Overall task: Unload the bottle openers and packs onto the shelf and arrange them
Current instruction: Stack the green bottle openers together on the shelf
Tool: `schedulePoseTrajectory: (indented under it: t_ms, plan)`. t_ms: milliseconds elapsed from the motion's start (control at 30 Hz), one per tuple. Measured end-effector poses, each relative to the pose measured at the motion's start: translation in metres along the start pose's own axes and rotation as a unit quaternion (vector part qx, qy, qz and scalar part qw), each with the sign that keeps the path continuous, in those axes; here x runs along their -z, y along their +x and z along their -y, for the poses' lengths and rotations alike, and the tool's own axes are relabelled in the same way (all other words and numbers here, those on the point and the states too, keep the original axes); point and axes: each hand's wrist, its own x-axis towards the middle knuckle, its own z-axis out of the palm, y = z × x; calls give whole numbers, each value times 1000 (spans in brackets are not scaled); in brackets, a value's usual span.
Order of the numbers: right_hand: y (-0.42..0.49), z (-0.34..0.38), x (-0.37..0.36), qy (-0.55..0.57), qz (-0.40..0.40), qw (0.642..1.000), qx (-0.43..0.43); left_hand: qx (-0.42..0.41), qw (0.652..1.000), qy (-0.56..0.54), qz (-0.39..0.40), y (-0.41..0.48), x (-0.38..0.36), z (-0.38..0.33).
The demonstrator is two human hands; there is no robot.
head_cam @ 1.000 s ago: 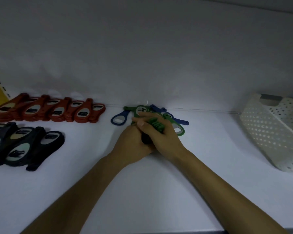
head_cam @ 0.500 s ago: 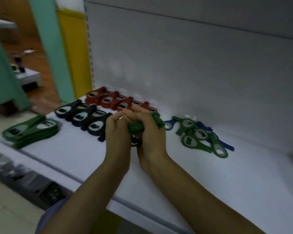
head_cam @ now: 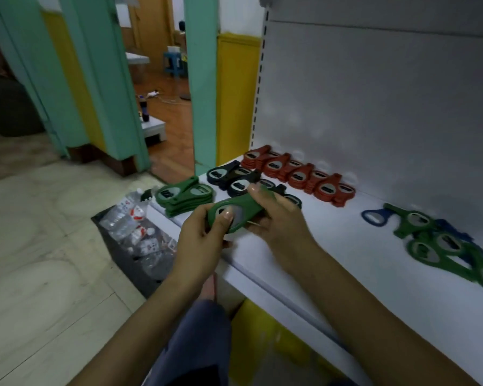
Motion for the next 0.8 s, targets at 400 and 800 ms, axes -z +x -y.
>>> schedulePoseTrajectory:
  t_ms: [400,800]
  plan:
    - [27,-10,-16,-89,-13,992,-90,-124,925,341,-113,-9,57,30]
    - [52,-4,-44,-377,-16,924,-69,-158,885,434,-52,24,54,59]
